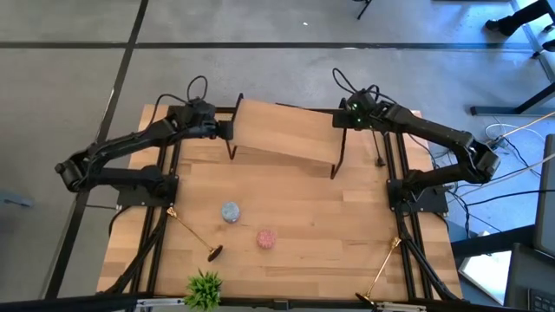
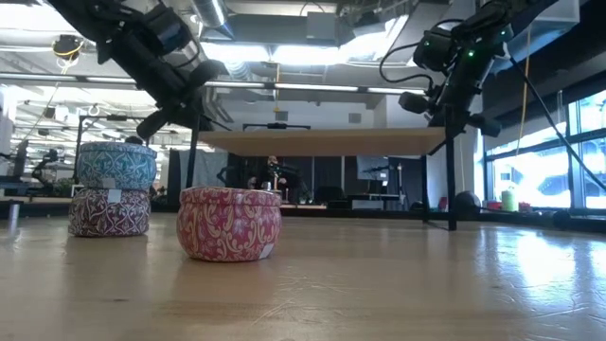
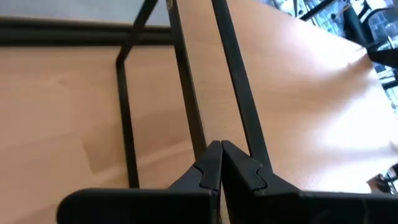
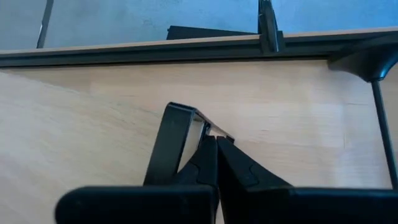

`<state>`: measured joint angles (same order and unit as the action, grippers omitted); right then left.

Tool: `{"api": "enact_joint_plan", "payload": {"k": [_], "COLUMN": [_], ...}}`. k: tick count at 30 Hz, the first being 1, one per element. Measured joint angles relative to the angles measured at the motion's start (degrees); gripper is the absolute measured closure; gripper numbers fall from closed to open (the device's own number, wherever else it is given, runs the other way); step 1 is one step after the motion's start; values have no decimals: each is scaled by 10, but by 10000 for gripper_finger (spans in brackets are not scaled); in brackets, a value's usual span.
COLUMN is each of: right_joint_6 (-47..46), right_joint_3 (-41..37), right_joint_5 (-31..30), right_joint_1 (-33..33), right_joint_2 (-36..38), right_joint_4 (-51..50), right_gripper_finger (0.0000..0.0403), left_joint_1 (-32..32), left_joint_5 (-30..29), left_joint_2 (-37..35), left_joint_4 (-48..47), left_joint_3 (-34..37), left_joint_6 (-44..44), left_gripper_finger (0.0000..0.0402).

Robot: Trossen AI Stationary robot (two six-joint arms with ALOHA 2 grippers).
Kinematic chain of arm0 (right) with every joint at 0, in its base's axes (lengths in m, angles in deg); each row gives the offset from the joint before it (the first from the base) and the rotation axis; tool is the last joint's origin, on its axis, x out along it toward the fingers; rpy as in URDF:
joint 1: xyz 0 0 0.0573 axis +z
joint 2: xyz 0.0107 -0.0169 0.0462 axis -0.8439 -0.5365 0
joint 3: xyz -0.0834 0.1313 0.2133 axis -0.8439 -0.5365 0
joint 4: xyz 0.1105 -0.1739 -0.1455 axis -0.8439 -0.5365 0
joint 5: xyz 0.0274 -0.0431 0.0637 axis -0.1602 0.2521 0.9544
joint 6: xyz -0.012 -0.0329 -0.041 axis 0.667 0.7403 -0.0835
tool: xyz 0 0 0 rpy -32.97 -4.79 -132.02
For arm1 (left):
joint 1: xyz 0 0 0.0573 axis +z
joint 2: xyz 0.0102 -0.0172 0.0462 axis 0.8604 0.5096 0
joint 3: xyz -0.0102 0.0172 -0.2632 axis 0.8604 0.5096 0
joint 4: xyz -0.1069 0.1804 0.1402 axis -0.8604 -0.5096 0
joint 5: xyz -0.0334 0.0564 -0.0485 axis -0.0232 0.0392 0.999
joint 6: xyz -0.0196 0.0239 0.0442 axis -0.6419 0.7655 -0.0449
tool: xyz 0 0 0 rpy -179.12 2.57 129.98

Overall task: Pick & Place candle stick holders
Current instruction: Adjust the shelf on the table

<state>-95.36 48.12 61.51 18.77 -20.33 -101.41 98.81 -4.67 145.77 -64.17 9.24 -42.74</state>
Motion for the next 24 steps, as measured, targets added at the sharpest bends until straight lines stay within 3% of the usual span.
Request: {"api": "enact_joint_plan", "payload": {"k": [5,13,19,24], "right_joint_6": [1,16,41,102], "right_joint_3": [0,0,11,71], "right_joint_5": [1,9,-17,-44], "right_joint_1": [0,-3,-14,-14], "right_joint_2": [0,0,0,0], "right_joint_4": [11,29,24,31], "right_gripper_finger": [403,403,403,403], "left_joint_1": [-53,-124,-138,-138], "left_joint_5": [-26,-162,-278,-296], "left_joint_2": [-28,-74,-97,-101], "left_joint_4": [-42,-141,-172,-172], "left_joint_3": [0,0,0,0], "left_joint_6": [-39,-95,-125,-112], "left_gripper_finger": [400,400,400,400]}}
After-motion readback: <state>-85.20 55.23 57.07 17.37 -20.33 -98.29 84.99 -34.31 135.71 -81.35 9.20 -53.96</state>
